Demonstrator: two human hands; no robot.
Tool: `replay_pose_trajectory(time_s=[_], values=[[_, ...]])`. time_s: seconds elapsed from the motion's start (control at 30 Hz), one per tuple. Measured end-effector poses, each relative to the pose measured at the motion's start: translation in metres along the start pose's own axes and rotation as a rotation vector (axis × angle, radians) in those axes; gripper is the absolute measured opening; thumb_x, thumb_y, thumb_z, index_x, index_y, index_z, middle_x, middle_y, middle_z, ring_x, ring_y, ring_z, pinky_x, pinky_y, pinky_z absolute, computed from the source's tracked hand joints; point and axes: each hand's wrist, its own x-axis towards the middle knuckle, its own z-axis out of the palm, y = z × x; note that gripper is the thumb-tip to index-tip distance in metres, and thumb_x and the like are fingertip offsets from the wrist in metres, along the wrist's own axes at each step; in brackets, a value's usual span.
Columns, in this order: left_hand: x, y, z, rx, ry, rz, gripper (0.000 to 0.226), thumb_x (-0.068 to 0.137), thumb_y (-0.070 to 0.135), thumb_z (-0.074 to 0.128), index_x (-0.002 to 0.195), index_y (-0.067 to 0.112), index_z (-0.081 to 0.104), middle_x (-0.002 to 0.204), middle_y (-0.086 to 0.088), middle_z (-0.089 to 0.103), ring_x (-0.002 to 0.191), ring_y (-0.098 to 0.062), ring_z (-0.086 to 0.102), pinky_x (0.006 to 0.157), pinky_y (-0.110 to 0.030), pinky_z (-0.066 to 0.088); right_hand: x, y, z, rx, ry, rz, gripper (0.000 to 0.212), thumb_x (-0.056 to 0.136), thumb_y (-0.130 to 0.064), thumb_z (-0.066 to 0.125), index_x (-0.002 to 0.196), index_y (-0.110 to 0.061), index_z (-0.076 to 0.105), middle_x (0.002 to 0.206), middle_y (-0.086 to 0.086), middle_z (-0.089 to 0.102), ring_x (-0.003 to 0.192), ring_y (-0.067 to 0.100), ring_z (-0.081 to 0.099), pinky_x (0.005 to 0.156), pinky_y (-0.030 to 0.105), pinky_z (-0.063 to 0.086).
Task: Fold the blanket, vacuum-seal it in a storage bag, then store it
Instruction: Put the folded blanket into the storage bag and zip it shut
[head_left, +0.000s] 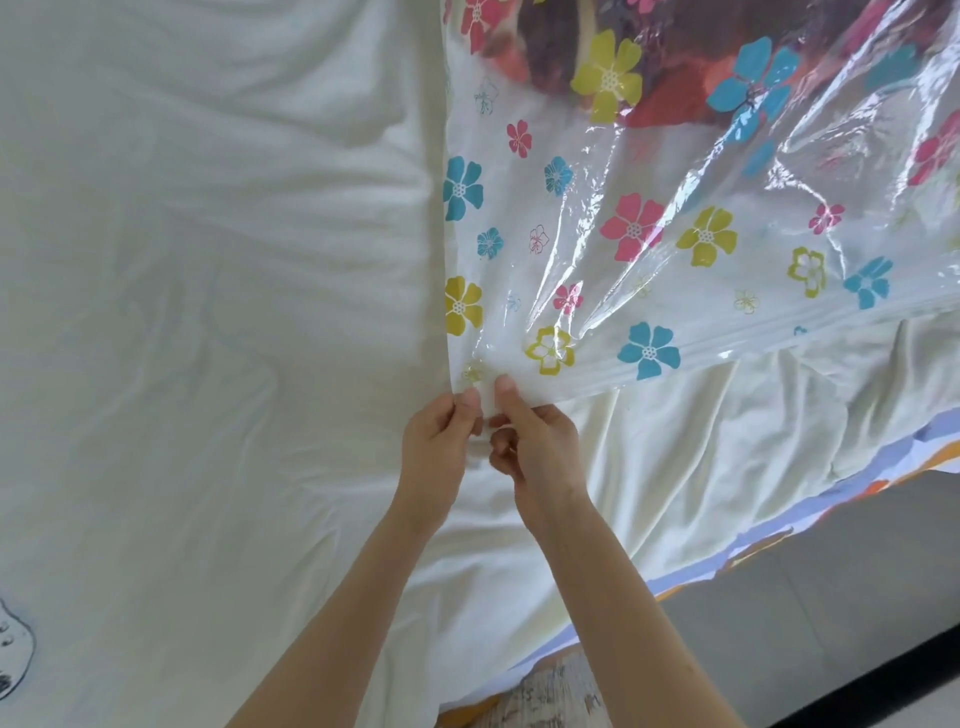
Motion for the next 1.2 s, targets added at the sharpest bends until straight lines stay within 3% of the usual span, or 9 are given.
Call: replay_pose_trajectory(time_s=[0.07,0.23,0.47,0.57,0.87,1.1,1.2], values=[[-0.002,0.0,0.002,-0.005,0.038,0.017,0.037,0.099,0.018,0.046,0.062,0.014,0.052,0.055,0.008,0.051,0.056,-0.015,0.049,0.055,-0.033,0.043,-0.005,0.004,0.002,-0.07,-0.056,-0.007,0.03,0.087,-0.025,0.067,0.072,-0.001,0.056,0.051,0.0,0.045,0.044,0.012,0.033,0.04,0.019,0.028],[-0.008,0.005,0.008,-0.035,0.08,0.039,0.036,0.099,0.011,0.043,0.065,0.014,0.053,0.052,0.014,0.052,0.053,0.0,0.048,0.054,-0.015,0.04,-0.009,0.009,0.015,0.011,0.032,-0.021,0.034,0.091,-0.019,0.063,0.063,-0.006,0.049,0.047,-0.003,0.037,0.042,0.01,0.031,0.042,0.018,0.031],[-0.007,0.008,0.002,-0.002,-0.017,0.023,0.033,0.098,0.014,0.046,0.067,0.004,0.051,0.054,0.006,0.049,0.048,-0.004,0.046,0.048,-0.016,0.037,-0.012,0.005,0.029,0.208,0.199,0.096,0.042,0.092,-0.013,0.061,0.055,-0.007,0.043,0.04,-0.005,0.035,0.035,0.01,0.03,0.039,0.02,0.03],[-0.007,0.008,0.002,0.033,-0.028,0.037,0.036,0.098,0.011,0.046,0.062,0.011,0.048,0.046,0.015,0.047,0.046,-0.001,0.044,0.049,-0.013,0.035,-0.011,0.001,0.027,0.201,0.222,0.102,0.038,0.092,-0.012,0.061,0.058,-0.008,0.045,0.04,-0.006,0.034,0.032,0.009,0.026,0.037,0.019,0.028],[-0.002,-0.001,-0.004,0.119,-0.03,0.09,0.041,0.098,0.015,0.048,0.059,0.014,0.034,0.048,0.014,0.032,0.053,-0.006,0.027,0.051,-0.02,0.025,0.0,-0.008,0.017,0.184,0.275,0.112,0.028,0.09,-0.01,0.063,0.066,-0.009,0.048,0.047,-0.001,0.03,0.032,0.009,0.022,0.034,0.018,0.023],[0.0,0.002,-0.008,-0.098,-0.089,0.019,0.043,0.095,0.017,0.053,0.059,0.015,0.03,0.051,0.011,0.024,0.05,-0.009,0.021,0.048,-0.019,0.02,0.007,-0.018,-0.006,0.269,0.102,0.133,0.015,0.085,-0.027,0.068,0.078,-0.014,0.063,0.057,-0.002,0.044,0.044,0.009,0.033,0.037,0.02,0.023],[0.0,0.003,-0.005,-0.168,-0.078,-0.028,0.04,0.087,0.026,0.055,0.057,0.015,0.033,0.05,0.006,0.025,0.049,-0.012,0.02,0.05,-0.023,0.018,0.013,-0.027,-0.02,0.215,0.158,0.048,0.011,0.086,-0.015,0.067,0.078,-0.01,0.062,0.061,0.0,0.05,0.042,0.008,0.036,0.04,0.019,0.029]])
